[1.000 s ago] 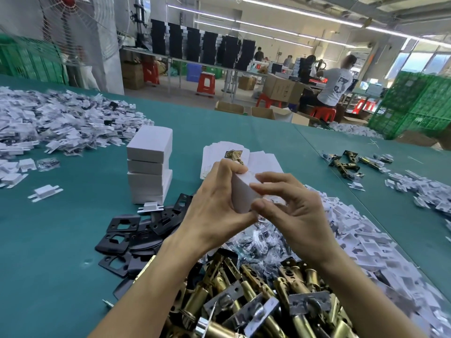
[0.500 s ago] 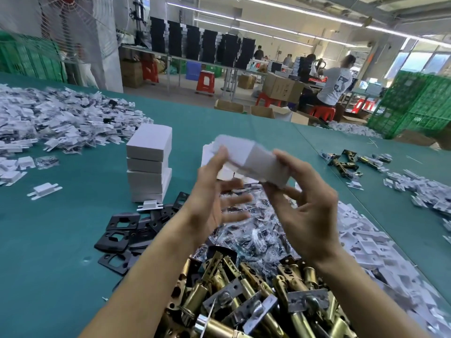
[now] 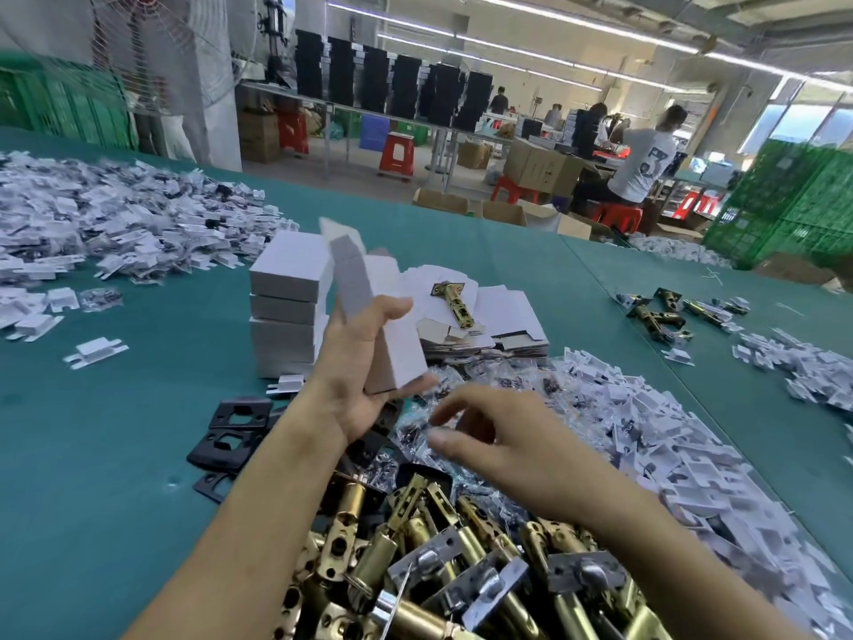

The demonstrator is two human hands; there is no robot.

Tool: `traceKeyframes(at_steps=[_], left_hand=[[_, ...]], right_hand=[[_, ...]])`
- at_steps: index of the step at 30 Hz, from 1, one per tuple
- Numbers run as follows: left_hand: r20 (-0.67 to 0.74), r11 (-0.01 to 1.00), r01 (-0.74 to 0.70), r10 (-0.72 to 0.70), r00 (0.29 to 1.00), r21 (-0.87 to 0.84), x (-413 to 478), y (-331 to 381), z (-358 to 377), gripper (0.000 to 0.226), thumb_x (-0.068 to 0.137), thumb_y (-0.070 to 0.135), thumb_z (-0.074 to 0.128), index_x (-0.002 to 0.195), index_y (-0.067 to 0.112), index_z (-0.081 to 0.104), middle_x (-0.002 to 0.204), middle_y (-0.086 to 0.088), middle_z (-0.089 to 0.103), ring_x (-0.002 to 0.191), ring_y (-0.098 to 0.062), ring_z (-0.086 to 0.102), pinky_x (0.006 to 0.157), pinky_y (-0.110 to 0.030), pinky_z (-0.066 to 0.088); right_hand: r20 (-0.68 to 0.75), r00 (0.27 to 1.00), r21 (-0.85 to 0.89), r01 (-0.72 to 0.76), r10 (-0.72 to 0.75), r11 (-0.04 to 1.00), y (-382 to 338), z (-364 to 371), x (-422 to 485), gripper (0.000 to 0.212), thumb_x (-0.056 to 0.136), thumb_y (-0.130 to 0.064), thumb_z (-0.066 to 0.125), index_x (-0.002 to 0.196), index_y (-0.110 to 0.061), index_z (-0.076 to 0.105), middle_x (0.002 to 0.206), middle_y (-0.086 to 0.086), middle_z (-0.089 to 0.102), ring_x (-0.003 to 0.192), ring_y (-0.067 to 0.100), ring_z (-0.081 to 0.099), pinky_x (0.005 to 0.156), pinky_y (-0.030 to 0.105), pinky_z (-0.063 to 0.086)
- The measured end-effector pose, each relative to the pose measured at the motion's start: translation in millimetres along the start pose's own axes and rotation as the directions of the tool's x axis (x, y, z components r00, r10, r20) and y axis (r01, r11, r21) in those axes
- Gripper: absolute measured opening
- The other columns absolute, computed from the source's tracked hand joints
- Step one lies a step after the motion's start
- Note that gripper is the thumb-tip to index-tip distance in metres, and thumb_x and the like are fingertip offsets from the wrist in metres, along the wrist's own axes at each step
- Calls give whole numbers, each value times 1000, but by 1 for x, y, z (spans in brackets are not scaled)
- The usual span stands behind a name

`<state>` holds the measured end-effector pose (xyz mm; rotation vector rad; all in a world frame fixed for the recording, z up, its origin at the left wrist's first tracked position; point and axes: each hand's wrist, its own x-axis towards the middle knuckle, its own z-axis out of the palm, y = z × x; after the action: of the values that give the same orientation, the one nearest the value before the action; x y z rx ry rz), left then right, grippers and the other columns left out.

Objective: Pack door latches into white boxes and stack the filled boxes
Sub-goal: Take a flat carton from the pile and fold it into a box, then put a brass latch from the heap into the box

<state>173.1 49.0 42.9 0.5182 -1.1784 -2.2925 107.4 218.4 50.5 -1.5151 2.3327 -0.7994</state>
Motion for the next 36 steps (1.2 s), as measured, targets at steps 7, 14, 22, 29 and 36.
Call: traceKeyframes(at_steps=[7, 14, 22, 29, 36], left_hand=[[-2, 990, -136, 136, 991, 32, 4, -2, -6, 32, 77, 24, 74, 108, 17, 65, 90, -11, 68, 80, -31, 67, 64, -58, 60], [1, 961, -261, 262, 965, 90, 3, 4, -8, 15, 87, 13, 73, 99, 18, 69, 89, -4, 72, 82, -25, 70, 59, -50, 61], [29, 925, -376, 375, 926, 55, -3, 14, -7, 15, 74, 25, 83, 87, 30, 76, 91, 4, 74, 91, -20, 71, 61, -45, 60], [-19, 946, -314, 316, 948, 74, 0, 10, -8, 10, 86, 18, 74, 96, 20, 71, 82, 3, 74, 78, -17, 72, 60, -44, 60], [-6, 910, -288, 304, 953, 299, 7, -1, -12, 26, 77, 16, 83, 99, 21, 71, 92, 3, 76, 84, -15, 73, 66, -26, 60]], right_hand=[[397, 915, -32, -62, 70, 998, -3, 26, 15, 39, 87, -47, 71, 119, -27, 64, 101, -9, 65, 91, 8, 64, 80, 26, 53], [373, 927, 332, -112, -21, 937, 12, 28, 18, 22, 87, -24, 76, 98, -6, 68, 85, 0, 71, 75, 10, 65, 70, 26, 53], [440, 896, 562, -225, -57, 796, 20, 26, 16, 16, 86, -8, 74, 99, 0, 67, 91, 9, 70, 86, 24, 68, 78, 35, 56], [338, 931, 795, -361, 137, 487, 22, 19, 18, 18, 81, -13, 75, 89, -2, 64, 86, 16, 72, 69, 20, 68, 61, 23, 57], [-329, 823, 754, -66, 463, 654, 36, -17, 22, 25, 77, -13, 74, 98, -4, 63, 84, 11, 74, 70, 20, 72, 62, 24, 58]])
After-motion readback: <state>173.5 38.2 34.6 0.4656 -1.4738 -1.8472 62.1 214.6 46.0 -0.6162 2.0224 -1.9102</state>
